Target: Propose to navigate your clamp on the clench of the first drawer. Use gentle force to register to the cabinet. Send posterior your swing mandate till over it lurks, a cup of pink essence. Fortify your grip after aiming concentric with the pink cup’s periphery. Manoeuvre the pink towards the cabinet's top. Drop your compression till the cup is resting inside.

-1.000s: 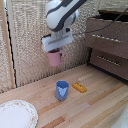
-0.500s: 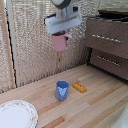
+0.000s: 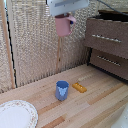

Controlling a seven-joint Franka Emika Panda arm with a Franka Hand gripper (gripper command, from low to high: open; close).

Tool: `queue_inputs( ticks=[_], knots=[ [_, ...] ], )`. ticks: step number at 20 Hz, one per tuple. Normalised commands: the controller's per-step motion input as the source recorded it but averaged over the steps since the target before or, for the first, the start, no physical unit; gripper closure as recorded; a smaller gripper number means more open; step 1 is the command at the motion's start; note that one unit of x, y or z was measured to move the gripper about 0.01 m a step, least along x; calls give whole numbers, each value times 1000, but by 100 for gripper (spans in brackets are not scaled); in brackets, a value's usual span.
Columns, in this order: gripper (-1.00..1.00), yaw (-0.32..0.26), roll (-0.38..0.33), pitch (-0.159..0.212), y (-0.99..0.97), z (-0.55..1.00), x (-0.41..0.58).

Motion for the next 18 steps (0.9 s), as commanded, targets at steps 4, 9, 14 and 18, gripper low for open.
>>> queue_inputs(
  ticks=[4,9,14,18],
  knots=[
    [100,-222,24,82,-468,1000,102],
    [100,-213,35,109,-525,995,97],
    [100,-174,44,83,-630,990,76],
    [100,-121,42,-9,-734,838,158]
  ],
)
